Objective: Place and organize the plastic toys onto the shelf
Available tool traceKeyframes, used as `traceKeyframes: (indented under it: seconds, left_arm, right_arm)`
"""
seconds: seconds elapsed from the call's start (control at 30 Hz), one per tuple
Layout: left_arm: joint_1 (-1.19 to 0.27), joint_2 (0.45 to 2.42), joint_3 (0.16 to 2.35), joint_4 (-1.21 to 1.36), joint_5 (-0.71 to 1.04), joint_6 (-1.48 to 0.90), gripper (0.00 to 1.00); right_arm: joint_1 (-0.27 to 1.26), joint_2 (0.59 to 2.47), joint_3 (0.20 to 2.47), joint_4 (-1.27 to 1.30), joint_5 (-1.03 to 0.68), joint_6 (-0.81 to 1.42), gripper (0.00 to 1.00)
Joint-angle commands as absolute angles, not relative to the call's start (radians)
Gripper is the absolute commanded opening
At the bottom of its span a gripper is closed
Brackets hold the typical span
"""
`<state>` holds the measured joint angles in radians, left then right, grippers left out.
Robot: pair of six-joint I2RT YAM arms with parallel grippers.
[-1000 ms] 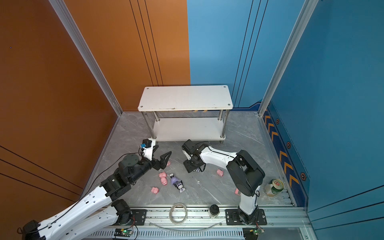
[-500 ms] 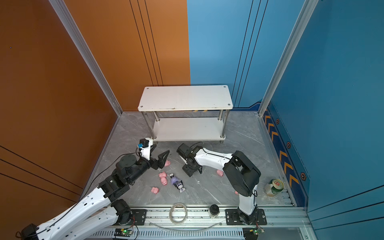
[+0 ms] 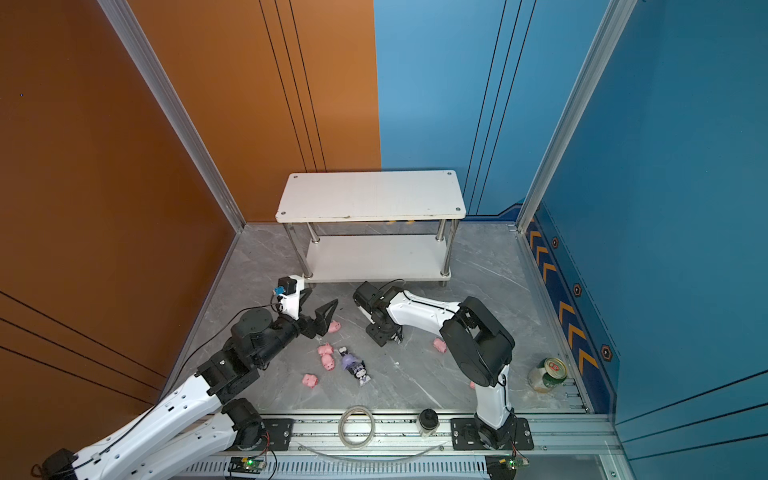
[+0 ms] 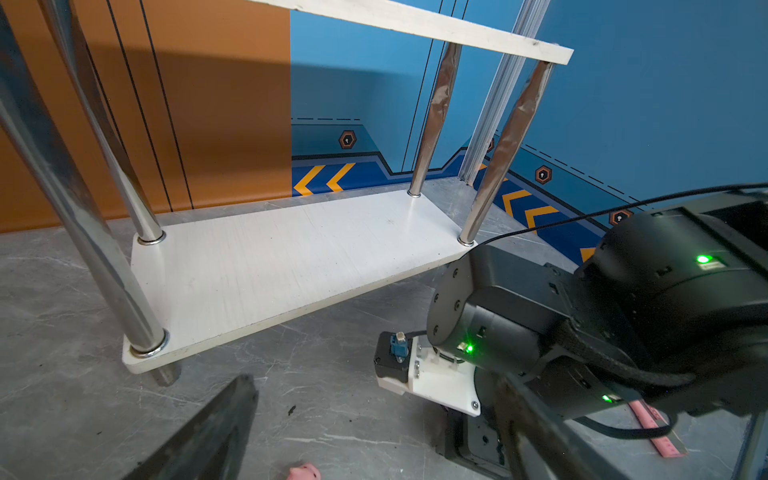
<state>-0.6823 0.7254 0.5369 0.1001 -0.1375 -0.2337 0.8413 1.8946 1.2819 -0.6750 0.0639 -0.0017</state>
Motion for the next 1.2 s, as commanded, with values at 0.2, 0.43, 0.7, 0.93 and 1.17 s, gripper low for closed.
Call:
traceKeyframes:
  seconds: [0.2, 0.43, 0.7, 0.93, 1.17]
  left_arm:
    - [-0.665, 0.713, 0.509, 0.112, -0.133, -0.239, 0.91]
    - [-0.657, 0.714, 0.501, 0.123, -0.123, -0.248, 0.9]
    - [-0.648, 0.703, 0.497, 0.119, -0.121, -0.253, 0.9]
    - [-0.645, 0.724, 0.497, 0.13, -0.099, -0.259, 0.9]
    - [-0.644, 0.726, 0.504, 0.147, -0.005, -0.264, 0.93]
  right_arm:
    - [0.843, 1.875, 1.248, -0.729, 0.041, 0.015, 0.68]
    - [0.845, 1.882, 1.244, -0.709, 0.047, 0.021, 0.58]
    - [0.831, 1.874, 1.244, -0.661, 0.04, 0.044, 0.36]
    - [0.798, 1.753, 1.201, -0.531, 0.036, 0.137, 0.26]
    - [0.746, 1.496, 1.125, -0.322, -0.026, 0.387, 0.15]
